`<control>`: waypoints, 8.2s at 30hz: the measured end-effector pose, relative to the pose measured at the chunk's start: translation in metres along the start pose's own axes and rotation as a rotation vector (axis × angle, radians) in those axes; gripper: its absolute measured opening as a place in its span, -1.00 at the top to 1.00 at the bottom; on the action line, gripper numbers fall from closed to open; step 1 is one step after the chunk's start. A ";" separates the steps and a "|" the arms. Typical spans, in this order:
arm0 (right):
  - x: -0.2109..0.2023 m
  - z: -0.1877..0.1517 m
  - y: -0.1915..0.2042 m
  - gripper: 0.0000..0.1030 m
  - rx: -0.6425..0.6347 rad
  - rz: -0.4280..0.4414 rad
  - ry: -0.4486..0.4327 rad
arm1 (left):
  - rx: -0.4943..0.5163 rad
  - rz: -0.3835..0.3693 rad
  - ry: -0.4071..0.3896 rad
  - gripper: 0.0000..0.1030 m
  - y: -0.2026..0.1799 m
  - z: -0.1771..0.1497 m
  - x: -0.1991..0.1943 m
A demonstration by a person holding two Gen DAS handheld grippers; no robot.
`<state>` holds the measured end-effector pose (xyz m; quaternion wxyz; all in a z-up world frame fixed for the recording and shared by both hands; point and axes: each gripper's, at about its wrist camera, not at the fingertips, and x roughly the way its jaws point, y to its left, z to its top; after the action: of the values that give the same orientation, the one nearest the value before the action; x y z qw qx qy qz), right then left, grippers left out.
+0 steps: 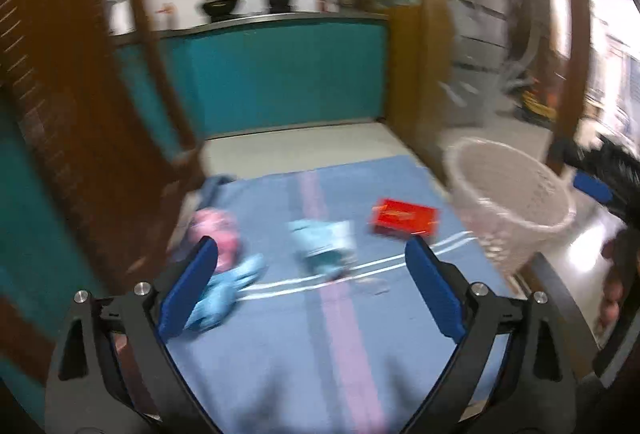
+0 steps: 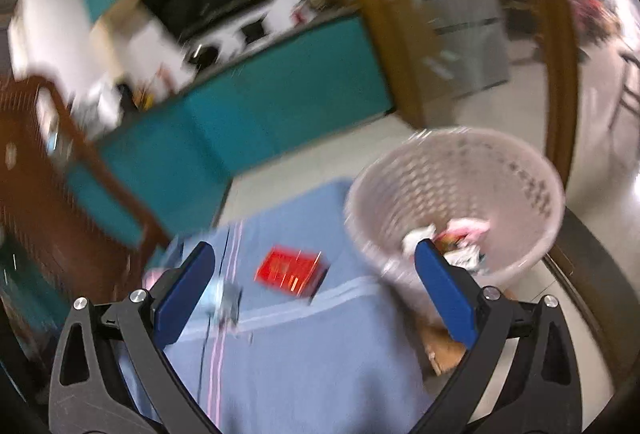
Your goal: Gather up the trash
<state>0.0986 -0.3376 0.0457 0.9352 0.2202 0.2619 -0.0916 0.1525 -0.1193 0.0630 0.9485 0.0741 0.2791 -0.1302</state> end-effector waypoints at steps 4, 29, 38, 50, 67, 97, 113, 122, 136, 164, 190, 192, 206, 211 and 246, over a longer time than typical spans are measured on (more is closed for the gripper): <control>0.014 -0.026 0.032 -0.90 -0.109 0.003 0.100 | -0.097 0.041 0.097 -0.85 0.031 -0.016 0.008; 0.034 -0.055 0.058 -0.93 -0.197 -0.012 0.159 | -0.148 -0.006 0.135 -0.88 0.027 -0.028 0.010; 0.034 -0.057 0.061 -0.93 -0.212 0.011 0.171 | -0.146 0.008 0.135 -0.88 0.026 -0.026 0.011; 0.034 -0.058 0.064 -0.93 -0.222 0.014 0.175 | -0.137 -0.005 0.143 -0.88 0.024 -0.029 0.011; 0.033 -0.059 0.065 -0.93 -0.224 0.014 0.173 | -0.141 -0.006 0.143 -0.88 0.025 -0.030 0.012; 0.023 -0.056 0.068 -0.93 -0.225 0.047 0.161 | -0.084 0.085 0.200 -0.88 0.021 -0.041 0.030; 0.029 -0.057 0.069 -0.93 -0.219 0.038 0.170 | -0.053 0.193 0.182 -0.88 0.023 -0.043 0.043; 0.036 -0.059 0.068 -0.93 -0.221 0.025 0.182 | 0.061 0.374 0.261 -0.88 0.023 -0.036 0.113; 0.040 -0.061 0.065 -0.93 -0.238 0.001 0.181 | -0.096 0.206 0.436 0.69 0.055 -0.043 0.165; 0.245 -0.076 0.267 -0.63 -0.394 0.073 0.378 | -0.120 -0.047 -0.305 0.71 0.031 0.023 -0.053; 0.021 -0.030 0.054 0.48 -0.250 0.100 0.072 | -0.181 -0.037 -0.016 0.70 0.039 0.005 0.008; 0.022 -0.033 0.054 0.48 -0.240 0.109 0.078 | -0.156 -0.026 -0.013 0.70 0.031 0.004 0.012; 0.016 -0.034 0.049 0.46 -0.250 0.113 0.099 | -0.119 -0.020 -0.005 0.69 0.027 0.006 0.010; 0.015 -0.034 0.054 0.46 -0.263 0.108 0.091 | -0.114 -0.027 -0.013 0.69 0.026 0.006 0.007; 0.015 -0.024 0.049 0.45 -0.278 0.045 0.046 | -0.106 -0.020 0.067 0.68 0.026 -0.001 0.022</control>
<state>0.1143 -0.2838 0.0372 0.9523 0.0962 0.2882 -0.0282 0.1774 -0.0988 0.0523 0.9399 0.0254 0.3180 -0.1221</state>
